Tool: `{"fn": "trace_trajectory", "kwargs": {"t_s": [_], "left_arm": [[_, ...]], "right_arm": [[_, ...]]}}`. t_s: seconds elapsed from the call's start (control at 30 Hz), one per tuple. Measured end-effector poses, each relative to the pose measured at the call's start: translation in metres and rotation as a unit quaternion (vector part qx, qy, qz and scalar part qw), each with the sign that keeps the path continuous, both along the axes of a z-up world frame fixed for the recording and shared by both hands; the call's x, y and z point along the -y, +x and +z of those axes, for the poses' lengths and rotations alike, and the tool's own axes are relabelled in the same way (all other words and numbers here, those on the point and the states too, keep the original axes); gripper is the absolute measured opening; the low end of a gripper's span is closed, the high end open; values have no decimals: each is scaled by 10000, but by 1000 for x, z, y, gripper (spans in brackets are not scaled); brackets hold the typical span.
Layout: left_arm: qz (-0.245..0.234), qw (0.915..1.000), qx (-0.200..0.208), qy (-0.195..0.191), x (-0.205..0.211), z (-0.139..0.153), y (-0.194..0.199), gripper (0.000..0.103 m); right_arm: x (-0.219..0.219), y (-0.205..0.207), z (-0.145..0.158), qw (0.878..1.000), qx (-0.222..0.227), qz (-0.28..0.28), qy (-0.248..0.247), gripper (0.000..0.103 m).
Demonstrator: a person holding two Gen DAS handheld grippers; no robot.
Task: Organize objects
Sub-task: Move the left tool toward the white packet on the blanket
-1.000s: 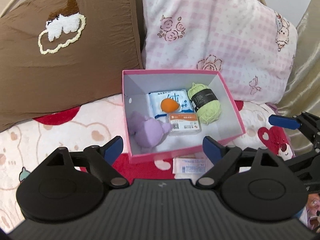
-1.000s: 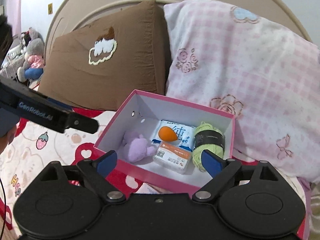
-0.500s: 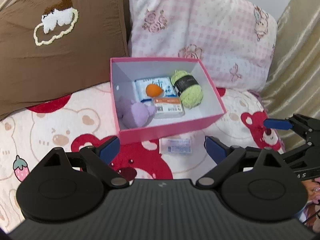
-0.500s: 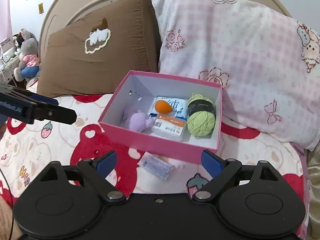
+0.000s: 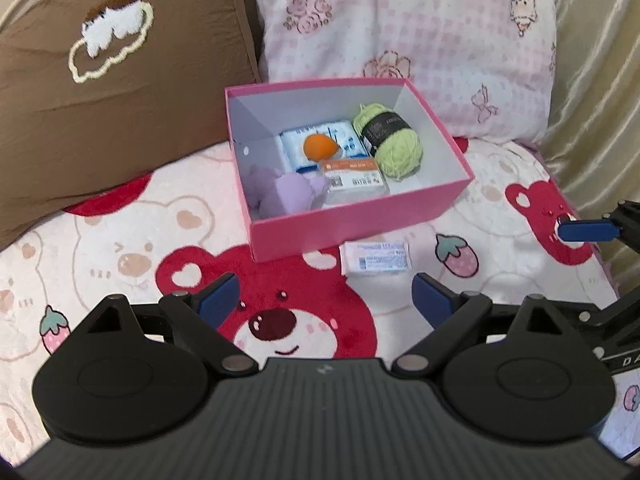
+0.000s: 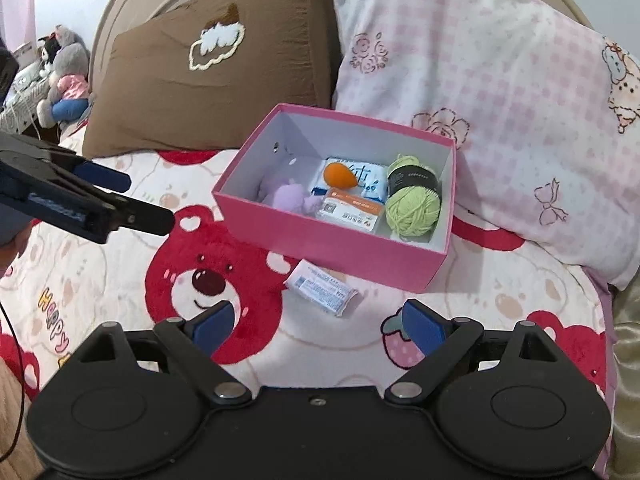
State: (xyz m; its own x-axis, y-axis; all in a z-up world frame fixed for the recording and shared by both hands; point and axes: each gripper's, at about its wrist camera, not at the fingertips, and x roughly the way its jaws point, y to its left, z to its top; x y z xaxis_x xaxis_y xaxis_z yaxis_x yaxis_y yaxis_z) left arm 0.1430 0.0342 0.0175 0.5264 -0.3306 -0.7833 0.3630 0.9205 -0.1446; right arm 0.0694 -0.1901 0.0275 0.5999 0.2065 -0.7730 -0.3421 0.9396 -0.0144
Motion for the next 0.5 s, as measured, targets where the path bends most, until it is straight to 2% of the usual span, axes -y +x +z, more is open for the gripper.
{"fn": "trace_trajectory", "kwargs": {"t_s": [0.2, 0.3, 0.4, 0.5], "left_arm": [[-54, 9997, 51, 238, 5, -20, -2, 93], [-68, 9996, -40, 279, 6, -36, 2, 93], [-97, 9998, -128, 142, 7, -48, 7, 93], [-133, 9996, -194, -171, 9, -59, 9, 92]], "right_arm": [[-1, -2, -21, 9992, -199, 167, 289, 92], [-2, -4, -27, 9989, -141, 112, 424, 92], [-5, -2, -35, 9989, -83, 187, 432, 92], [-8, 4, -50, 9986, 4, 269, 445, 92]]}}
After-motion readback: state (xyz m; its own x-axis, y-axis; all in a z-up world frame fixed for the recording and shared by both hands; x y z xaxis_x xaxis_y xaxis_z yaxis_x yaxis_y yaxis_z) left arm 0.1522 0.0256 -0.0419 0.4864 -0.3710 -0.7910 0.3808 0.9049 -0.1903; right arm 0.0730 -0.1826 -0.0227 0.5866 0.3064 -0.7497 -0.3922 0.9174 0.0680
